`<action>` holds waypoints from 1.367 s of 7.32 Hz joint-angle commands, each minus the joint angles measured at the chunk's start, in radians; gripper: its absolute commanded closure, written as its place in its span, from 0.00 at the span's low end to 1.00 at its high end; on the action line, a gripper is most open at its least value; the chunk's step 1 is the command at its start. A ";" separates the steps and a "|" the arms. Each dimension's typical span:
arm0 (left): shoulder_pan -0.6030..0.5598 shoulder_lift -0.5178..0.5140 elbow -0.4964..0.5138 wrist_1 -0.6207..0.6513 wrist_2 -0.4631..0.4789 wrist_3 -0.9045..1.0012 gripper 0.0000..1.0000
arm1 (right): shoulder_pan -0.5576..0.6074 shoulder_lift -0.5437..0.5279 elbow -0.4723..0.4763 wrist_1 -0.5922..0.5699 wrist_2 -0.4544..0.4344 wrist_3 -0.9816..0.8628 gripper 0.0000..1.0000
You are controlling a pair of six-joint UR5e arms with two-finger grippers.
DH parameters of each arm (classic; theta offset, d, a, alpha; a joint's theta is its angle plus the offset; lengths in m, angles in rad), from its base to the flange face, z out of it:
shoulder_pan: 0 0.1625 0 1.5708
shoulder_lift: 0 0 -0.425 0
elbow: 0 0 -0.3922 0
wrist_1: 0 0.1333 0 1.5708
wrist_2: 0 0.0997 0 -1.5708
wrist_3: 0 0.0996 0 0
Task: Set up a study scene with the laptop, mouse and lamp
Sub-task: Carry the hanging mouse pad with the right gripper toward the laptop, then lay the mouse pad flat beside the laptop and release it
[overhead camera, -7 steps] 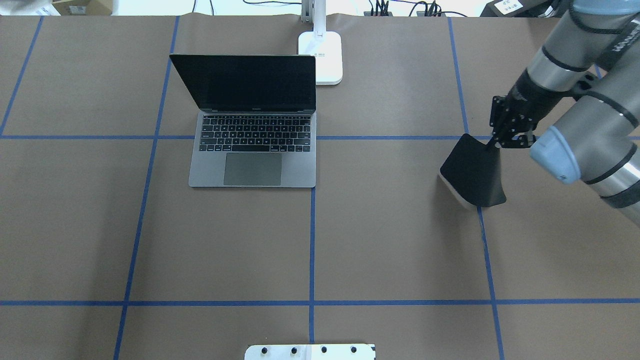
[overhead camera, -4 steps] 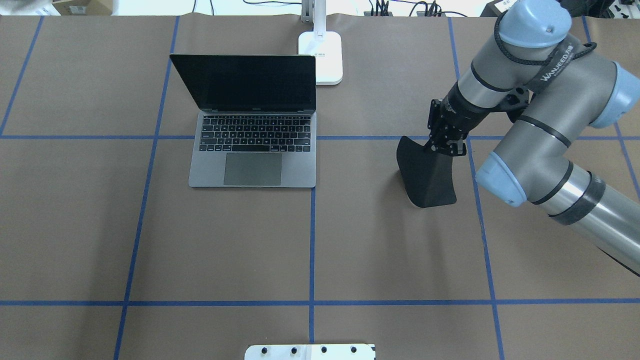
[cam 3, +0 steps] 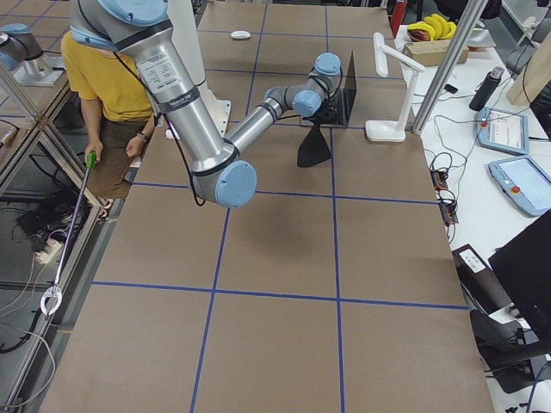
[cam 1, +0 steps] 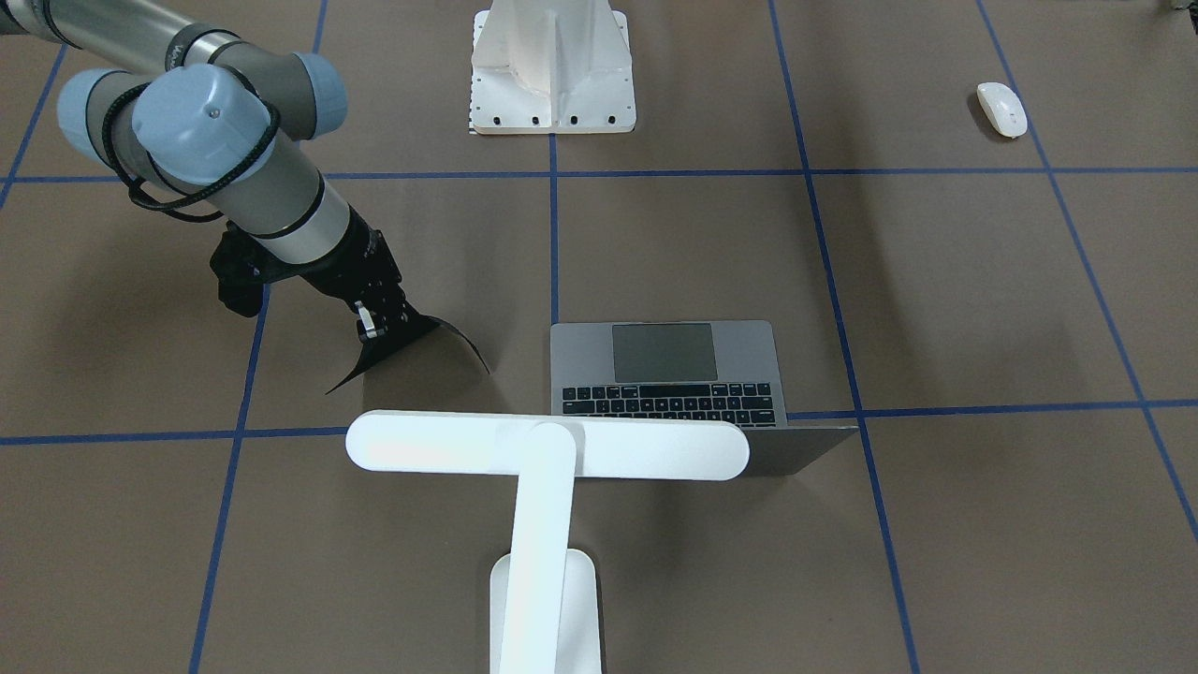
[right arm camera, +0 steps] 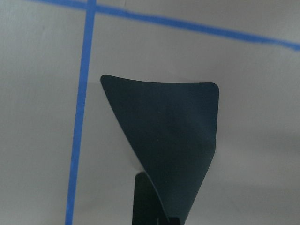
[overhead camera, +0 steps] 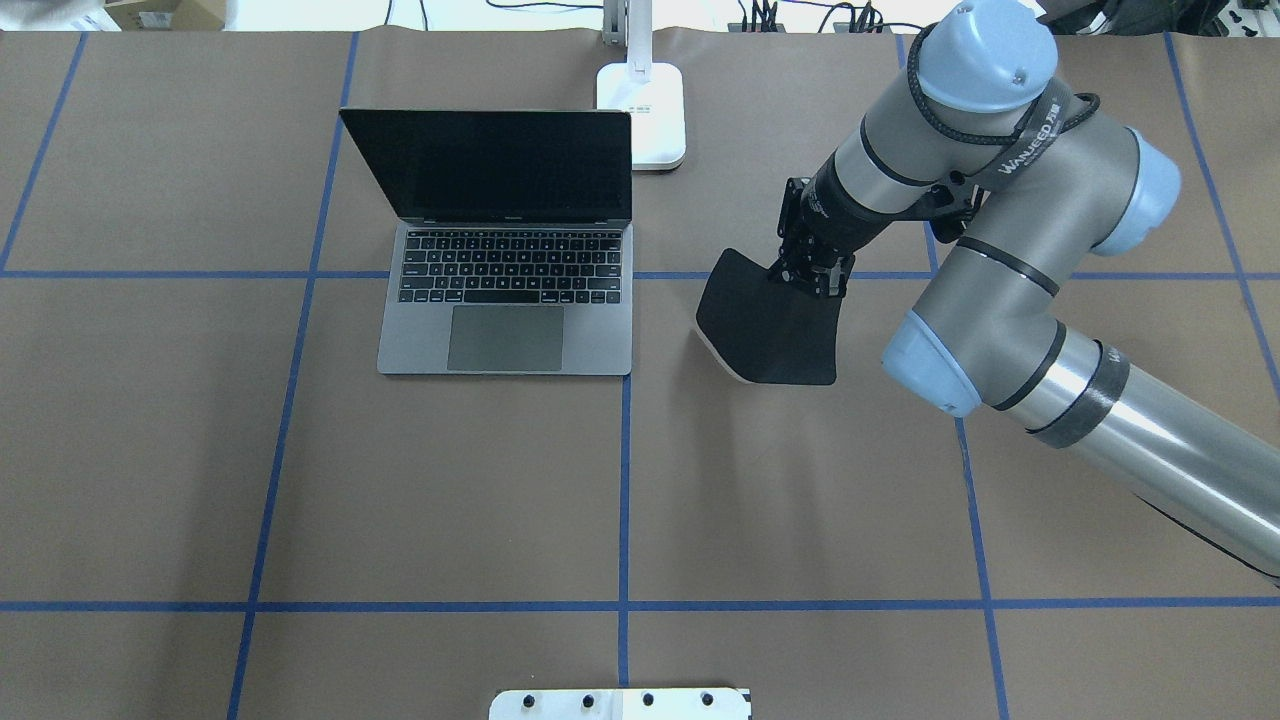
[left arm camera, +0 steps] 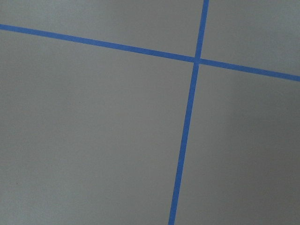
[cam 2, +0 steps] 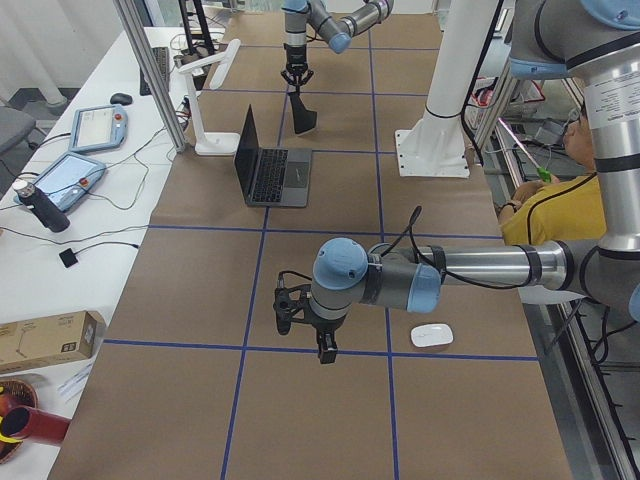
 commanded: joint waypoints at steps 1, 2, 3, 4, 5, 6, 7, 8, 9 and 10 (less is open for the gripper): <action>0.000 -0.001 -0.001 0.000 0.000 -0.002 0.00 | -0.007 0.013 -0.123 0.087 -0.031 0.019 1.00; 0.002 -0.002 0.001 0.000 0.000 -0.004 0.00 | -0.006 0.022 -0.141 0.087 -0.052 0.021 1.00; 0.002 -0.002 0.001 0.000 0.000 -0.005 0.00 | -0.007 0.071 -0.196 0.084 -0.064 0.027 1.00; 0.002 -0.002 0.001 0.002 0.000 -0.005 0.00 | -0.007 0.111 -0.229 0.085 -0.066 0.054 1.00; 0.002 -0.002 0.002 0.003 0.000 -0.005 0.00 | -0.015 0.142 -0.247 0.084 -0.068 0.062 1.00; 0.002 -0.002 0.004 0.005 0.000 -0.005 0.00 | -0.030 0.163 -0.263 0.079 -0.104 0.062 1.00; 0.003 -0.004 0.010 0.005 0.000 -0.005 0.00 | -0.038 0.194 -0.299 0.079 -0.121 0.073 1.00; 0.003 -0.004 0.012 0.005 0.000 -0.007 0.00 | -0.039 0.197 -0.306 0.081 -0.123 0.081 1.00; 0.003 -0.004 0.016 0.006 0.000 -0.007 0.00 | -0.039 0.200 -0.316 0.078 -0.126 0.084 1.00; 0.003 -0.005 0.019 0.005 0.000 -0.007 0.00 | -0.039 0.203 -0.321 0.078 -0.127 0.126 1.00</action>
